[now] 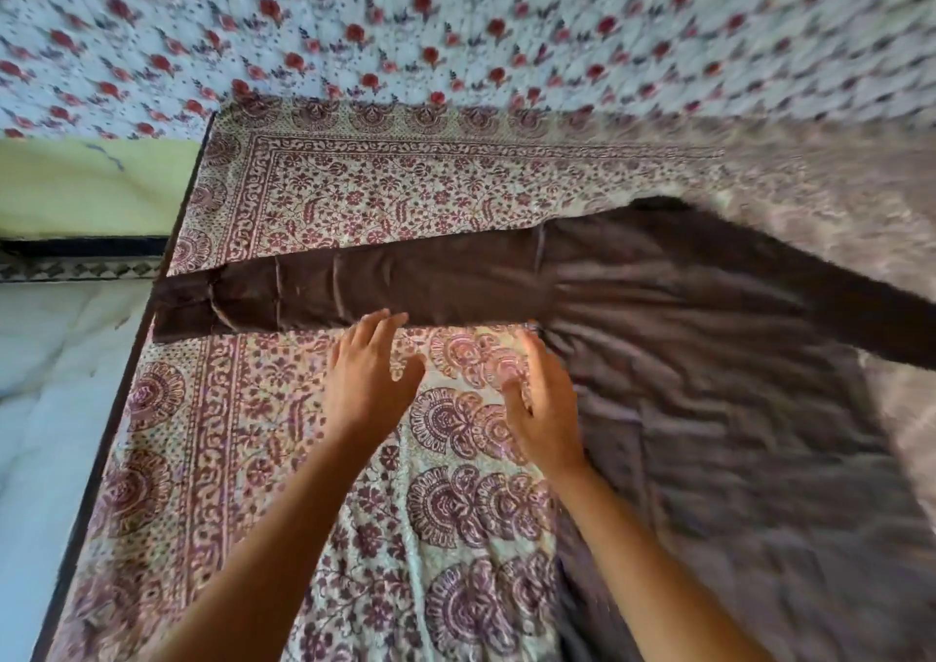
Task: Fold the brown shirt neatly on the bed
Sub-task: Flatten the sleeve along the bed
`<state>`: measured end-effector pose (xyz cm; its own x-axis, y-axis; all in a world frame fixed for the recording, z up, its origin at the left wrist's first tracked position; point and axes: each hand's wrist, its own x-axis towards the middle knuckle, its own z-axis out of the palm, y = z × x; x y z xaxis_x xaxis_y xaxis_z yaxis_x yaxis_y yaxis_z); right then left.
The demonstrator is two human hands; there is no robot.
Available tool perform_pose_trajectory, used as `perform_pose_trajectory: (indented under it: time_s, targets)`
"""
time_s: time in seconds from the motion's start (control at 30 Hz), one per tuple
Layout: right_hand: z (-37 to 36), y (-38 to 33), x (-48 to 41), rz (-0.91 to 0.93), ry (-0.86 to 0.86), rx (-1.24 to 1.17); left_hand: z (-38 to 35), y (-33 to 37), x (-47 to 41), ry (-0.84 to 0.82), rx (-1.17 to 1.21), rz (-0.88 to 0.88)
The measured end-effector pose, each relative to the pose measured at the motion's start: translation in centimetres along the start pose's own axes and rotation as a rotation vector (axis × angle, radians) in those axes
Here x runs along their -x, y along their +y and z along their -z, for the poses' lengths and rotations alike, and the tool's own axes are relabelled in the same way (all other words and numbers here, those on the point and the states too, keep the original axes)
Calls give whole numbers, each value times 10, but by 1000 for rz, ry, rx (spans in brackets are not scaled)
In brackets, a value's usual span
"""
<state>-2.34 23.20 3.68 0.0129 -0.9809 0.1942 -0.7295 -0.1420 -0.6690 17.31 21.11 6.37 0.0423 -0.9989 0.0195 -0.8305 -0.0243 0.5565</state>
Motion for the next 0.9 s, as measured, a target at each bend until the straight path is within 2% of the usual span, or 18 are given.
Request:
perform_pose_trajectory:
  time_s: [0.23,0.33,0.43,0.57,0.67,0.73,0.8,0.9]
  targets:
    - [99,43,78,-185,-45,127,-20,96,58,-127,15,-60]
    - [124,74,96,-241,-101,158,-46,122,68,-170,7,-24]
    - [138,110,100,-256,-129,169,-79,146,69,-198,5,81]
    - [153,158,101,-231,-199,146,-134,165,63,-226,108,347]
    - [154,191,99,-177,-287,169,-172,159,49,-127,244,627]
    - [145,211,91,-132,-305,223,-194,150,35,-50,269,754]
    - [132,227,81,-88,-322,265,-212,141,16,-5,267,783]
    - [115,240,64,-57,-365,303,-230,136,-13,5,281,706]
